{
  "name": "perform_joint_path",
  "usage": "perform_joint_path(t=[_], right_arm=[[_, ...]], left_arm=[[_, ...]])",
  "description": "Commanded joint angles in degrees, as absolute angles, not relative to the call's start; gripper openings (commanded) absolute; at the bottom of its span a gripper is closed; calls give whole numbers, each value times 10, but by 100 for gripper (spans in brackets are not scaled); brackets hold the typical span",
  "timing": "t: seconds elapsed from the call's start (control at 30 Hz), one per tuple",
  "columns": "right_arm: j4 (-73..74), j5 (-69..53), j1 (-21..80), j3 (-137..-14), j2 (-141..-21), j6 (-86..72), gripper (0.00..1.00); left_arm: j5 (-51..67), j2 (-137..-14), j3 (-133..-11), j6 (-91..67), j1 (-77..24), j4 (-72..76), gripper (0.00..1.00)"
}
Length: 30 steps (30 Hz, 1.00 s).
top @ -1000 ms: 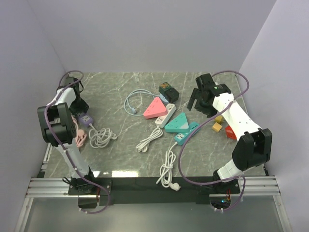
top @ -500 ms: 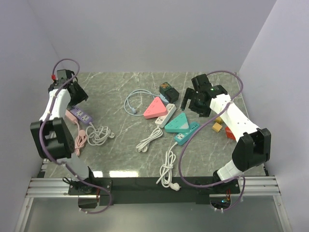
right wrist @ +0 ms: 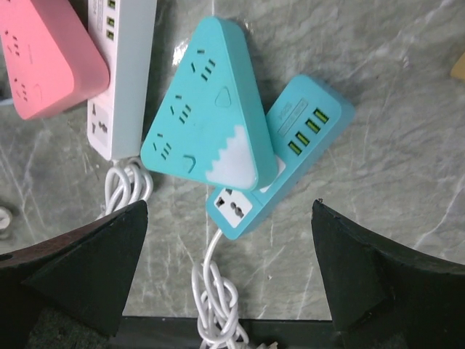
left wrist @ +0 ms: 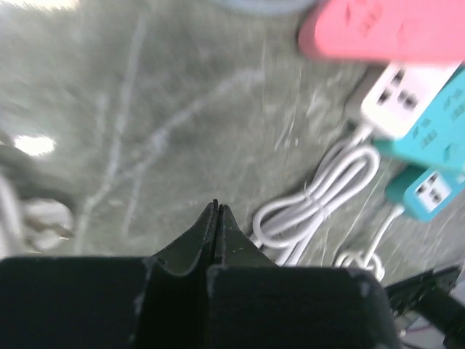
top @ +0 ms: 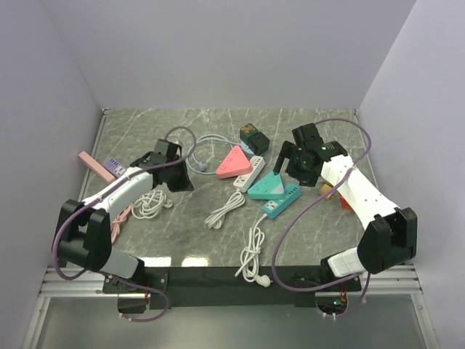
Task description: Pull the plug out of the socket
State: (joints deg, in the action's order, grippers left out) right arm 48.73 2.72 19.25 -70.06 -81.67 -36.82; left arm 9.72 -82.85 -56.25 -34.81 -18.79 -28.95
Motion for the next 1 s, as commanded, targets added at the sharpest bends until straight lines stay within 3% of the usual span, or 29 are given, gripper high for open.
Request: perform_joint_path(t=[0.0, 0.47, 0.8, 0.97], right_arm=[[442, -10, 196, -676, -783, -387, 100], [358, -113, 195, -602, -767, -416, 98], [323, -148, 196, -621, -804, -405, 91], [319, -157, 197, -643, -837, -389, 89]], left_arm=[[100, -841, -539, -382, -229, -233, 1], [51, -947, -553, -424, -402, -201, 1], [82, -967, -552, -477, -517, -169, 1], [34, -939, -554, -504, -526, -195, 1]])
